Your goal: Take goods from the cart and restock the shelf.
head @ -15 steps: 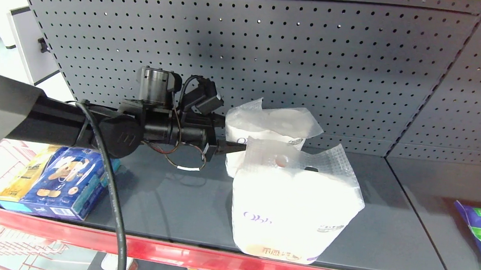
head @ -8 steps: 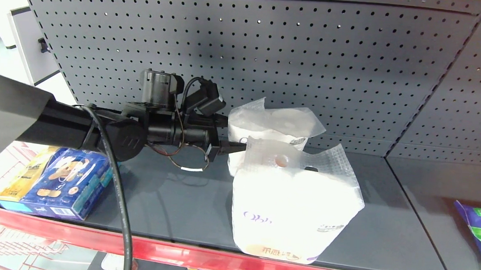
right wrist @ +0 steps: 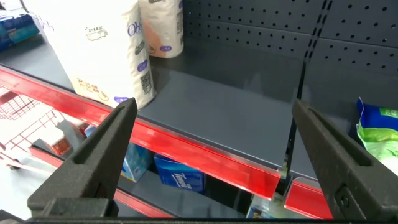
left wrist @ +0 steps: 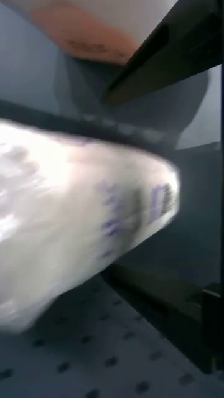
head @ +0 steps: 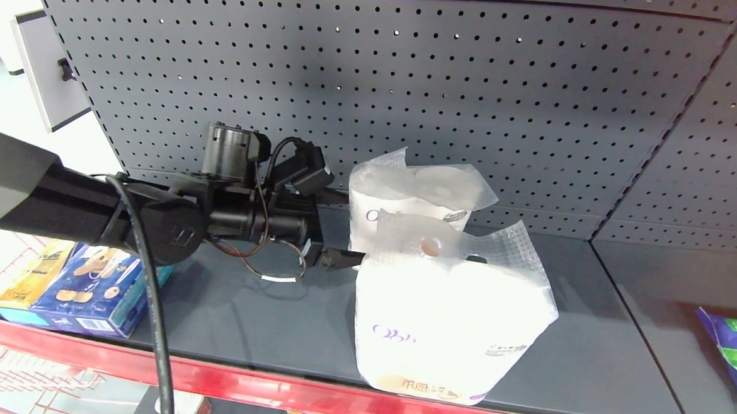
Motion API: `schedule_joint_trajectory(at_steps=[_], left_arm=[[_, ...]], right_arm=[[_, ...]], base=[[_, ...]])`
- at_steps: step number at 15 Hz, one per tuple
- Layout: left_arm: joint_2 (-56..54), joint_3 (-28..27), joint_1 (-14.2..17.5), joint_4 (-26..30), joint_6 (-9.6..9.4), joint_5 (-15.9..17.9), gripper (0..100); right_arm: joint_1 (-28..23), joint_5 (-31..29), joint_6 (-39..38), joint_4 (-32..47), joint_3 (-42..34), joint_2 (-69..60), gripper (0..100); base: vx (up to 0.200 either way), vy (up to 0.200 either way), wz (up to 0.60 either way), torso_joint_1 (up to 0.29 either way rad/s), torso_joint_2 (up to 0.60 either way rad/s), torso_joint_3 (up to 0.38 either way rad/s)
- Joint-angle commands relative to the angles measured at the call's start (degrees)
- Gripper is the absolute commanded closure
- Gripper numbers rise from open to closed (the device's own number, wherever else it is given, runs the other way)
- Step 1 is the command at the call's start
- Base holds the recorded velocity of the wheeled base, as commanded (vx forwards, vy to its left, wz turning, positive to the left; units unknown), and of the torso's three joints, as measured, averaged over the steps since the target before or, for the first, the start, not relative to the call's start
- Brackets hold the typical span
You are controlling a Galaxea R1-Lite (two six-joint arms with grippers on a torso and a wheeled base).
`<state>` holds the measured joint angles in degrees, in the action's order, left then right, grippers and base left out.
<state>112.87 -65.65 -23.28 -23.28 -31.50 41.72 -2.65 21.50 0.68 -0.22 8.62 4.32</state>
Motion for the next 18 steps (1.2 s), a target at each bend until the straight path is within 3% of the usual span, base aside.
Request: schedule_joint_trajectory(at_steps=[1, 6, 7, 9, 10, 12, 13, 15, 16, 18], left_arm=[[-3.36, 3.07, 1.84, -0.09, 0.04, -0.76, 0], [-11.97, 14.05, 6.85, -0.27, 0.04, -2.60, 0], [-16.54, 18.89, 8.61, -0.27, 0.04, -2.69, 0], [-21.47, 23.55, 11.16, -0.18, 0.12, -2.78, 0], [-26.65, 27.59, 14.41, -0.18, 0.91, -2.78, 0], [-33.95, 32.34, 16.60, -0.18, 4.25, -2.78, 0], [-42.56, 36.29, 17.75, 0.08, 9.79, -6.56, 0], [-51.88, 40.86, 17.40, 0.34, 18.93, -20.71, 0], [-56.01, 42.97, 16.69, 0.52, 22.98, -25.98, 0], [-62.86, 45.87, 16.69, 3.68, 26.40, -31.87, 0]], right_arm=[[0.01, 0.12, 0.02, -0.04, -0.01, 0.08, 0], [0.01, 0.38, 0.02, -0.04, -0.88, 0.08, 0], [0.01, 0.47, 0.02, 0.04, -1.24, 0.08, 0], [0.10, 0.47, 0.02, 0.04, -1.06, 0.52, 0], [0.18, 0.12, 0.02, 0.04, -0.09, 3.33, 0], [0.01, -0.15, 0.02, -0.04, 2.81, 9.31, 0], [-0.34, -1.47, 0.02, -0.22, 6.15, 15.81, 0], [-0.78, -10.69, 0.46, -0.13, 11.33, 25.22, 0], [-0.34, -15.26, 0.28, -0.48, 13.18, 30.23, 0], [-0.08, -15.62, -0.59, -1.01, 13.44, 36.99, 0]], base=[[0.000, 0.000, 0.00, 0.000, 0.00, 0.000], [0.000, 0.000, 0.00, 0.000, 0.00, 0.000], [0.000, 0.000, 0.00, 0.000, 0.00, 0.000], [0.000, 0.000, 0.00, 0.000, 0.00, 0.000], [0.000, 0.000, 0.00, 0.000, 0.00, 0.000], [0.000, 0.000, 0.00, 0.000, 0.00, 0.000], [0.000, 0.000, 0.00, 0.000, 0.00, 0.000], [0.000, 0.000, 0.00, 0.000, 0.00, 0.000], [0.000, 0.000, 0.00, 0.000, 0.00, 0.000], [0.000, 0.000, 0.00, 0.000, 0.00, 0.000]])
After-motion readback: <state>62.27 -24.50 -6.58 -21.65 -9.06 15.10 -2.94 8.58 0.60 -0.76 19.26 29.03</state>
